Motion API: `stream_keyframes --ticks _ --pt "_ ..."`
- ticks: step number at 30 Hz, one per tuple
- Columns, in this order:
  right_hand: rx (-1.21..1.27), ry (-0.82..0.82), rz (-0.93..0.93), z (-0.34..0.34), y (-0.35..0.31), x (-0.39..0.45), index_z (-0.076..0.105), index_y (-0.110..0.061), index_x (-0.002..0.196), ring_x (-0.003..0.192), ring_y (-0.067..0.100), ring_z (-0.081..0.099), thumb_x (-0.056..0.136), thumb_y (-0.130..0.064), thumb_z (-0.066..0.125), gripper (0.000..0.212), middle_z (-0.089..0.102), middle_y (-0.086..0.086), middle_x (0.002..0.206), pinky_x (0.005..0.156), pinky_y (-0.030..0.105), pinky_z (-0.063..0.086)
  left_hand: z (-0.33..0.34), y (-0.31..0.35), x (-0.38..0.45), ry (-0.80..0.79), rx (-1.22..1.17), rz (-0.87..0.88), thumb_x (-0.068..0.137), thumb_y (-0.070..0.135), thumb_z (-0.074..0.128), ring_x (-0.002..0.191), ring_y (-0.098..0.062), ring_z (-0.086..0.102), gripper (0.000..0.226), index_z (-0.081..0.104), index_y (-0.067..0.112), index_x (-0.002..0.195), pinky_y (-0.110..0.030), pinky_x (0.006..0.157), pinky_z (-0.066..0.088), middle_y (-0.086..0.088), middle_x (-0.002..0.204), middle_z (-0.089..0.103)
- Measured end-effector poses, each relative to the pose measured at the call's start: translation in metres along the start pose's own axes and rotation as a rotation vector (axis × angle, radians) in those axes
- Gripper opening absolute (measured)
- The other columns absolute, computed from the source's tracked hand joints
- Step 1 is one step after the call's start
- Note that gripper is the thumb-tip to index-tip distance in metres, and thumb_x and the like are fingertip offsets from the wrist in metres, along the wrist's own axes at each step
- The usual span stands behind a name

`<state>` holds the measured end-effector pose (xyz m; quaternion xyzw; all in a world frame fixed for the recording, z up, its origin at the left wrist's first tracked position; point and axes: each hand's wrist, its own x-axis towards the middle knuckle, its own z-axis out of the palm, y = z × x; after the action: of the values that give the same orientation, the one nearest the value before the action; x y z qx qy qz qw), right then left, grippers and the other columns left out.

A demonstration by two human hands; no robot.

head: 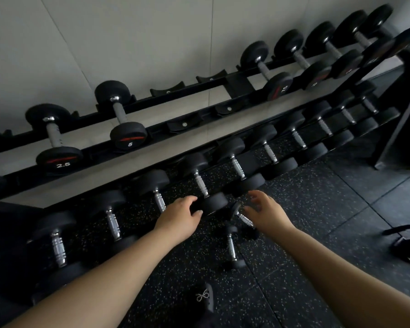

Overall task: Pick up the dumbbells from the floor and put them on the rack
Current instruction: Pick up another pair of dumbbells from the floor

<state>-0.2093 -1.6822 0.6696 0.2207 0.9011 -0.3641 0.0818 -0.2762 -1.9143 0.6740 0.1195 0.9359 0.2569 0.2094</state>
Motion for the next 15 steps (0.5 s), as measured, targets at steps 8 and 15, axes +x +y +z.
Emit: stream_keyframes --ticks 8,15 --pt "-0.050 0.000 0.046 -0.027 0.031 0.058 0.047 -0.030 0.132 0.104 0.018 0.058 0.084 -0.037 0.061 0.051 0.060 0.001 0.120 0.089 0.030 0.047 0.020 0.027 0.071 -0.075 0.009 -0.006 0.088 0.044 0.050 0.121 -0.022 0.051 0.051 0.044 0.027 0.136 -0.037 0.098 0.044 -0.001 0.136 0.053" --pt "-0.068 -0.066 0.027 -0.032 0.052 0.103 0.044 -0.026 0.136 0.111 0.021 0.056 0.086 -0.037 0.059 0.053 0.057 0.004 0.128 0.093 0.033 0.046 0.048 0.043 0.102 -0.079 -0.015 -0.055 0.089 0.044 0.050 0.120 -0.021 0.052 0.051 0.044 0.026 0.136 -0.036 0.096 0.044 0.000 0.136 0.053"
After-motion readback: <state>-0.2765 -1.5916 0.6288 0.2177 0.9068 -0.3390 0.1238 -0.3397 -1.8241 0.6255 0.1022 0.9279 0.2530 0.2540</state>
